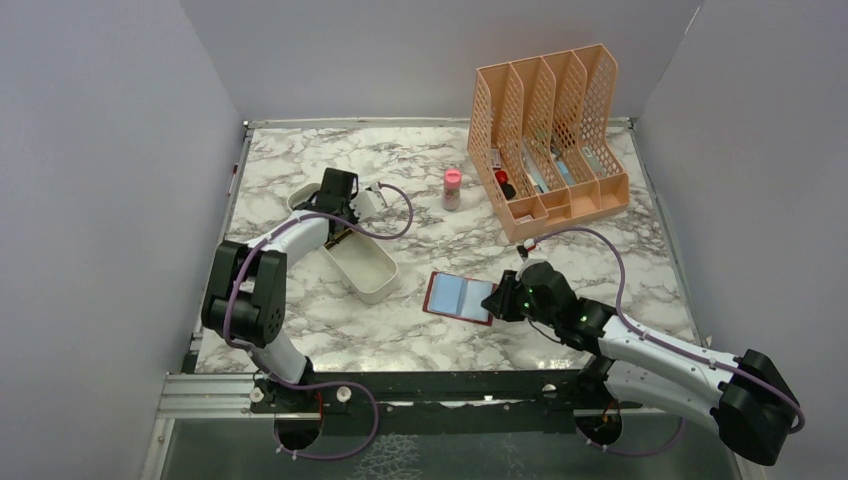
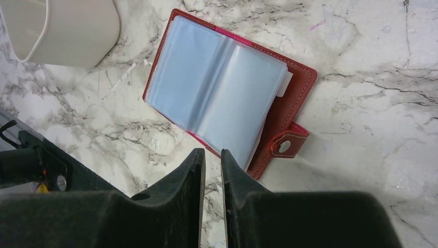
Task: Put the credit cards into the card holder
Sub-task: Pick up the credit card from the storage box.
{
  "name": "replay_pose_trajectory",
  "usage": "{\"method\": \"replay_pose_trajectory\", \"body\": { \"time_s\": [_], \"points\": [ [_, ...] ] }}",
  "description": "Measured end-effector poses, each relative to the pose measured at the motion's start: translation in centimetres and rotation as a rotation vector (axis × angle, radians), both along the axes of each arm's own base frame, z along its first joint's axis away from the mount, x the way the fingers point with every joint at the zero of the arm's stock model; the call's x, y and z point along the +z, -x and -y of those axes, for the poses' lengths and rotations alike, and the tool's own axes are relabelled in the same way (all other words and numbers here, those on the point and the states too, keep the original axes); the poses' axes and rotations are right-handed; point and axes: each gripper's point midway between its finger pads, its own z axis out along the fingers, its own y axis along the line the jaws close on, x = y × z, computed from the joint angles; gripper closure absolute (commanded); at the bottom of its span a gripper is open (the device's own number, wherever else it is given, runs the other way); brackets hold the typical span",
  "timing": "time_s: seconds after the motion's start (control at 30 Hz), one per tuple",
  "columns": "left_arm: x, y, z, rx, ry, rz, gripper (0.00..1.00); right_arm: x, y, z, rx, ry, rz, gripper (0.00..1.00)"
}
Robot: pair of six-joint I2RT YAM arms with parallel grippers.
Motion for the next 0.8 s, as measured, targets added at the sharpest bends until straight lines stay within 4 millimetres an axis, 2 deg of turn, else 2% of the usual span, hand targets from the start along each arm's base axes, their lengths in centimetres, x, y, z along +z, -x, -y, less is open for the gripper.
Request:
{"method": "replay_pose_trajectory", "body": {
  "time_s": [0.2,0.53,0.63,0.8],
  "points": [
    [0.6,0.8,0.6,0.012,0.053,-0.021,1.00,0.0,0.0,0.0,0.000,0.000,0.000,0.77],
    [5.2,1.4,2.4,0.068,0.235,0.078,1.00,0.1,0.0,0.0,0.000,-0.004,0.002,0.77],
    [7.8,1.6,4.1,0.051,0.318,0.142,1.00,0.2,0.0,0.0,0.000,-0.007,0.004,0.77],
    [15.3,2.6,7.1,-0.008,0.535,0.337,1.00,0.3,0.1,0.0,-0.003,-0.009,0.001,0.77]
  ]
}}
